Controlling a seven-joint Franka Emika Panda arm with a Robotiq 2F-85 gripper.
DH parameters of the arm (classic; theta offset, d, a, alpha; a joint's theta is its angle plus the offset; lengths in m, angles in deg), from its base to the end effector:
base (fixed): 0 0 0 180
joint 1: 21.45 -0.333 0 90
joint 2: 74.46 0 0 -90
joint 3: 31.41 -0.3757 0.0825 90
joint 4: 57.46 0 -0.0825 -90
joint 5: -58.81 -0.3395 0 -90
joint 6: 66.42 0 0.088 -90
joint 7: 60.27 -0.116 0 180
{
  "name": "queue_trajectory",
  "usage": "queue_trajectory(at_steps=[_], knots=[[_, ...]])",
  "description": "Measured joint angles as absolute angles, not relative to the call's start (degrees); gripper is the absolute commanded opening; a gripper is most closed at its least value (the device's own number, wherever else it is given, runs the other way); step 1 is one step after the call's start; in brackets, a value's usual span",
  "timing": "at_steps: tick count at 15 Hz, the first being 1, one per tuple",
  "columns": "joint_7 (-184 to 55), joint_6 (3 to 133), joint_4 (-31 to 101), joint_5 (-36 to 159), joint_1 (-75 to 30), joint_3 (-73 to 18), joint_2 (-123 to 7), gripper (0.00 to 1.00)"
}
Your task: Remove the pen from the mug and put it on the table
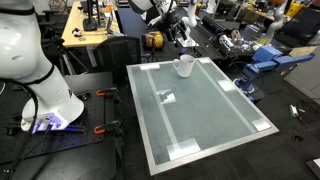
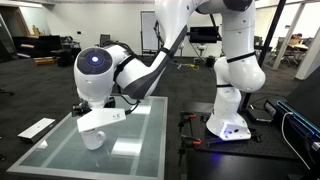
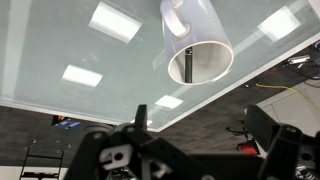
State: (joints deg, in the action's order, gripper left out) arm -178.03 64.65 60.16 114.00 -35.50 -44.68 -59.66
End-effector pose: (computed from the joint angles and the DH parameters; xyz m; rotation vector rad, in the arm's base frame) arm 0.5260 0.2350 0.4007 2.5120 -1.2524 0.9062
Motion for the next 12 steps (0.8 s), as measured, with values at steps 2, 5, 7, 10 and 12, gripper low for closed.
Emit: queue_trajectory(at_steps=[2, 5, 7, 10, 12], knots=[[-178.0, 64.7, 60.1, 113.9, -35.5, -44.6, -59.7, 1.0], [-178.6, 63.7, 60.1, 113.9, -35.9, -44.1, -59.6, 1.0], [-179.9, 61.8, 60.1, 113.9, -36.6, -43.7, -59.5, 1.0], [-182.3, 59.4, 60.1, 113.9, -37.5, -43.6, -59.2, 1.0], [-183.3, 58.7, 59.8, 113.9, -38.1, -43.6, -58.9, 1.0]])
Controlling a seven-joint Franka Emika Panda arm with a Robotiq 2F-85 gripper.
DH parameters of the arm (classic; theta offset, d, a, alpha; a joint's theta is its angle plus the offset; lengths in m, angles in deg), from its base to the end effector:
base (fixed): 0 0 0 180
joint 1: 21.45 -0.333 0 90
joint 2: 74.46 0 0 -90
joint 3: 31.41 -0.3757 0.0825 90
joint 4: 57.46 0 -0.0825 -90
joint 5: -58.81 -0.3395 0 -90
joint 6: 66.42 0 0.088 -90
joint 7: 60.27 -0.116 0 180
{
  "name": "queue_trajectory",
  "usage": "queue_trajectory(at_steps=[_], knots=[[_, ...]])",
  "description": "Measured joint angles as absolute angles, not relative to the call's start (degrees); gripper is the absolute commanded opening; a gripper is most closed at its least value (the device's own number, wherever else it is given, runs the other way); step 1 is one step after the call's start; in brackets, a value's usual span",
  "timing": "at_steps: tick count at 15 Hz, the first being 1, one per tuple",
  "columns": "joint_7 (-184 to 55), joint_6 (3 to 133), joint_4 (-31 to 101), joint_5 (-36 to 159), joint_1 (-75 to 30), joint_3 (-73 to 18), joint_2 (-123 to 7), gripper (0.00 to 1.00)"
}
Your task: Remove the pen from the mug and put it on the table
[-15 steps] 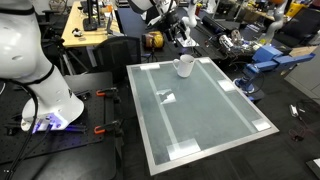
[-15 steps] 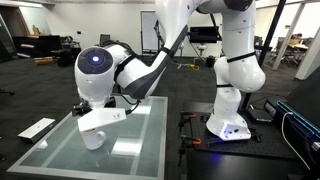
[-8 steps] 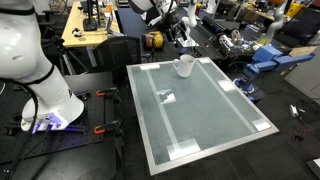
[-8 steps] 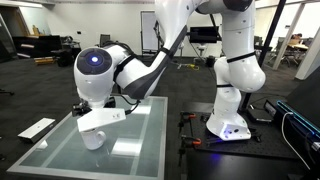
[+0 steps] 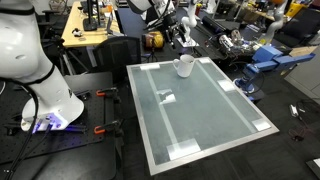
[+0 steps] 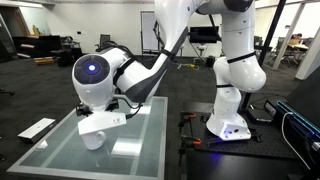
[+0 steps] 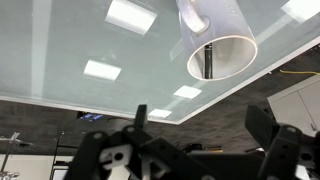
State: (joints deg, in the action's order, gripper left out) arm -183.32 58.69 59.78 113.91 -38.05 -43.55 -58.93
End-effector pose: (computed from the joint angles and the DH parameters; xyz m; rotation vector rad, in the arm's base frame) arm 0.5203 0.2352 0.3913 2.3828 -1.3395 0.9098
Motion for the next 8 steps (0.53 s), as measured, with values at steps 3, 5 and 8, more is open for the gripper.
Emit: queue_trajectory(at_steps=[3, 5, 8], knots=[[-183.3, 58.4, 59.4, 113.9, -38.3, -43.6, -58.7, 1.0], [-183.3, 58.4, 59.3, 113.9, -38.3, -43.5, -58.7, 1.0], [-183.3, 58.4, 59.3, 113.9, -38.3, -43.5, -58.7, 1.0]])
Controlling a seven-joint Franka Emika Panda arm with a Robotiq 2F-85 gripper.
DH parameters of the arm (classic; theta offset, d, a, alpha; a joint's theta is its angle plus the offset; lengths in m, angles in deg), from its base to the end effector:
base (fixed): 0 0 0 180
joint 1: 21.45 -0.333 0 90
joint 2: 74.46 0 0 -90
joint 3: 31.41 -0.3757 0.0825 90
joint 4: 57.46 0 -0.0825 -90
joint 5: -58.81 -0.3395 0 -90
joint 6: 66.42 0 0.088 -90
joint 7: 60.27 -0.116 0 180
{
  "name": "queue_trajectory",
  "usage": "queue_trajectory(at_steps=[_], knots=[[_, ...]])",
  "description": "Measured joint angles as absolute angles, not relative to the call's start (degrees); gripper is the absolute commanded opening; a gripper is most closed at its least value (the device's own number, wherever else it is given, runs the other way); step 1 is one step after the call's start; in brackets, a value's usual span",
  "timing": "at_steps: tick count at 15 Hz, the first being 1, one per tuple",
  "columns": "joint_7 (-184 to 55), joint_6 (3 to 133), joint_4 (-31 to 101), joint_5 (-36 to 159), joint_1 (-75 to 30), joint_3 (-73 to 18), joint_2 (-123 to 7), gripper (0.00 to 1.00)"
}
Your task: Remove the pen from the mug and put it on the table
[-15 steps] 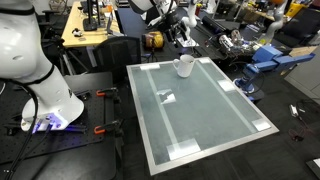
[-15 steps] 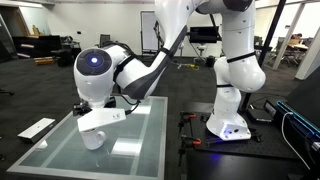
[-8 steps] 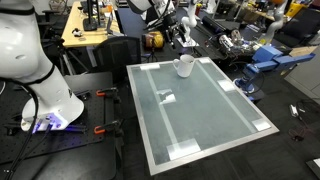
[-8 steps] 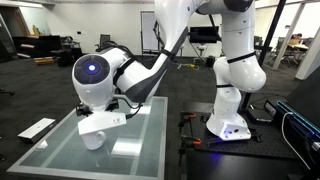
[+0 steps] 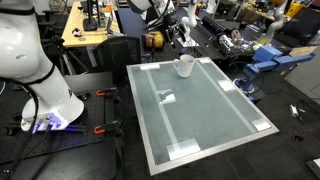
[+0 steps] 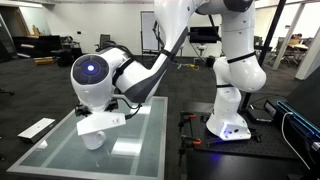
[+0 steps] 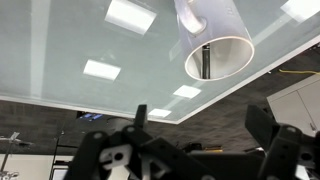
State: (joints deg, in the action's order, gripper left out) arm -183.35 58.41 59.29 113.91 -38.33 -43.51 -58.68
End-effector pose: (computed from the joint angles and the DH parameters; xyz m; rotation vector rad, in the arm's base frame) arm 0.5216 0.2378 0.3920 2.3822 -1.3391 0.9134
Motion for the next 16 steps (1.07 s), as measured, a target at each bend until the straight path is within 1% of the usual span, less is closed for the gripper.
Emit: queue_trajectory(at_steps=[9, 16], knots=[[-183.3, 58.3, 59.2, 114.0, -38.9, -43.5, -58.4, 1.0], [-186.4, 53.4, 57.8, 114.0, -41.7, -43.5, -56.9, 1.0]])
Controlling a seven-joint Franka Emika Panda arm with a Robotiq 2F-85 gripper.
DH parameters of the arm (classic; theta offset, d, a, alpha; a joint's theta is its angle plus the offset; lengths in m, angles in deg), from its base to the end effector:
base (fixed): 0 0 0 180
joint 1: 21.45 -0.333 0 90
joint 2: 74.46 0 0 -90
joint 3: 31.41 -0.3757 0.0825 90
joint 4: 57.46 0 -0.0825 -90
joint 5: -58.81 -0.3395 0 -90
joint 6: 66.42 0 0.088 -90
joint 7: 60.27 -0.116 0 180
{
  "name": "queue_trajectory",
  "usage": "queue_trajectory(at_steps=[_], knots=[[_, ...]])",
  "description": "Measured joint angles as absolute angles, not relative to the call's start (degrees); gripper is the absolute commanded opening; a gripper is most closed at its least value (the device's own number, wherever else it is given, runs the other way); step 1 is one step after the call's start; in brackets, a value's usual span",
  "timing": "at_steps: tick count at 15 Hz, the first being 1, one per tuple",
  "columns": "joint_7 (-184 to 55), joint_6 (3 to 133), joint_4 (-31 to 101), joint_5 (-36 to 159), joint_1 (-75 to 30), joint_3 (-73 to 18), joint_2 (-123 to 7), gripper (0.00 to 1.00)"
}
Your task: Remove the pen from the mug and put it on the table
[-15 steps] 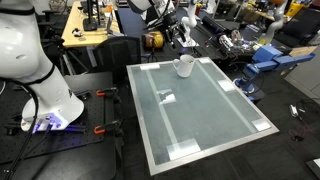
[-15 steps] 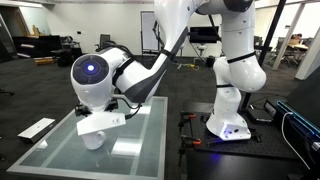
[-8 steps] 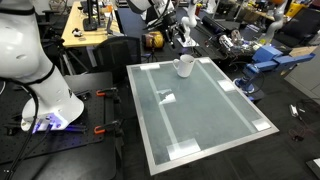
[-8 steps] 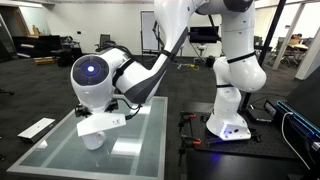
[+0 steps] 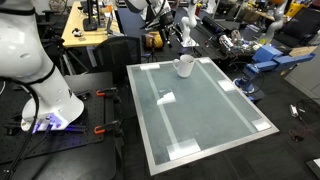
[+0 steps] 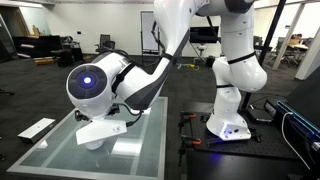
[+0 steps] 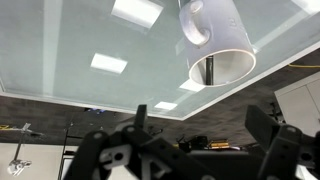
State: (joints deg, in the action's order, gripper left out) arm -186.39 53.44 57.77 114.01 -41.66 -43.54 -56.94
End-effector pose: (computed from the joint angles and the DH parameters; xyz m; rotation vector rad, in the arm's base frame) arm 0.5135 0.2596 0.3824 2.3211 -1.3387 0.9264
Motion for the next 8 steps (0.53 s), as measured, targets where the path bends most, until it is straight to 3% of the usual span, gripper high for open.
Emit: queue_trajectory(at_steps=[8], knots=[[-190.1, 52.7, 53.1, 119.4, -42.1, -42.7, -52.2, 1.0]])
